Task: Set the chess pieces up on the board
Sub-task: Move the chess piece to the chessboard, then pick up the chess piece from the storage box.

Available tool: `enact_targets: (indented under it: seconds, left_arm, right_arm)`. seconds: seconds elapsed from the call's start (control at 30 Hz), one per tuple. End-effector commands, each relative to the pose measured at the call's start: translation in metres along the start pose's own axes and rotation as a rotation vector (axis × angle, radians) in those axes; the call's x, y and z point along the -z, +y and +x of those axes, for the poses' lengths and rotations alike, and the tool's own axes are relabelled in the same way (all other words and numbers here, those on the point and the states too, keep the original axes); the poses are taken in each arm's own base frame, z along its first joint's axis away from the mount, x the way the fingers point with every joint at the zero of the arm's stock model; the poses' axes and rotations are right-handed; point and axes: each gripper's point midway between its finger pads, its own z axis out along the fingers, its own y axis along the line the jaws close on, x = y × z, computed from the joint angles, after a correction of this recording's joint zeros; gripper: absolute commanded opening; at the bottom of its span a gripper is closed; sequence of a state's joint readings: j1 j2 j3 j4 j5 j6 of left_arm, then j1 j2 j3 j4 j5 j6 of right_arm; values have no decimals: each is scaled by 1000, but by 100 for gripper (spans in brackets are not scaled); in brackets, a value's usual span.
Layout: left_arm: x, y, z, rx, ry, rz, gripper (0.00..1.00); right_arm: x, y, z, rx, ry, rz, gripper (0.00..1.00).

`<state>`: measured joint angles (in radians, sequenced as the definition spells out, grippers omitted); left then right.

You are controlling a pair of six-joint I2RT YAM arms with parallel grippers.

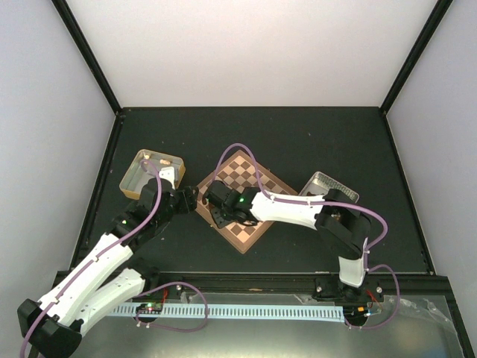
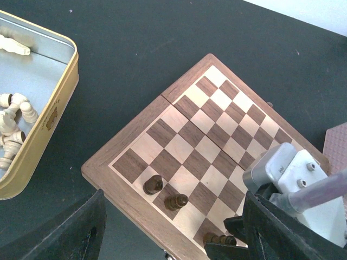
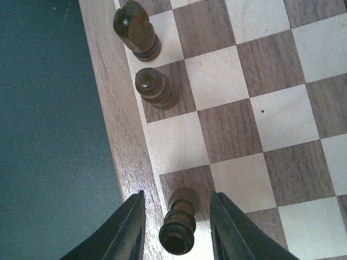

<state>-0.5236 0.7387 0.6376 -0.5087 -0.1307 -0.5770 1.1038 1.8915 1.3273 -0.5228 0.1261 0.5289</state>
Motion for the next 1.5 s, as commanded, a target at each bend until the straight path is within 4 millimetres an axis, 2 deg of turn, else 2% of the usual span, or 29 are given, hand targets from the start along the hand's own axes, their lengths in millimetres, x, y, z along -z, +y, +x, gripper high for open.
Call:
enact_targets:
  seconds: [0.0,0.1,0.17,0.23,0.33,0.43,0.47,0.53,0.6,0.7,0.83,1.03,1.23,1.47]
  left_arm:
    - [12,-5,-20,-3,-54,8,71]
    - [14,-6,-21,-9,-62,10,71]
    - [16,-6,-22,-13,-68,13,71]
    - [17,-6,-23,-15,-74,15,71]
    - [19,-7,-24,-19,-82,29,71]
    - [20,-11,-24,-31,-86,48,71]
    - [20,-11,-25,-34,-88,51,71]
    - [20,-13,-26,-37,-96,59,71]
    - [19,-15,-28,-35,-101,71,71]
    - [18,-19,-30,-32,-103,86,71]
    - [16,-22,-30,-30,-93,95,71]
    - [16,-23,-28,-32,-82,98,71]
    - [14,-23,-26,-30,-75,97,71]
    - [13,-20,-24,-29,-72,87,71]
  right_arm:
    - [37,2,-27,-39,-121,-25,40]
    - [58,-16,-35,-102,-192,-11,42]
    - [72,-39,-38,-166,-237,17,44]
    - [85,-71,-37,-239,-279,80,45]
    - [102,-126,-26,-349,-313,196,46]
    - [118,-184,-4,-458,-327,327,45]
    - [123,-209,6,-508,-327,384,45]
    - [132,-245,30,-593,-316,475,44]
    - [137,-275,54,-665,-299,540,43]
    - [133,-304,83,-749,-254,585,43]
    - [125,-328,107,-816,-189,631,41]
    - [110,-344,119,-860,-132,644,36]
    - [93,-342,117,-841,-91,584,23]
    - [77,-336,127,-845,-46,545,23]
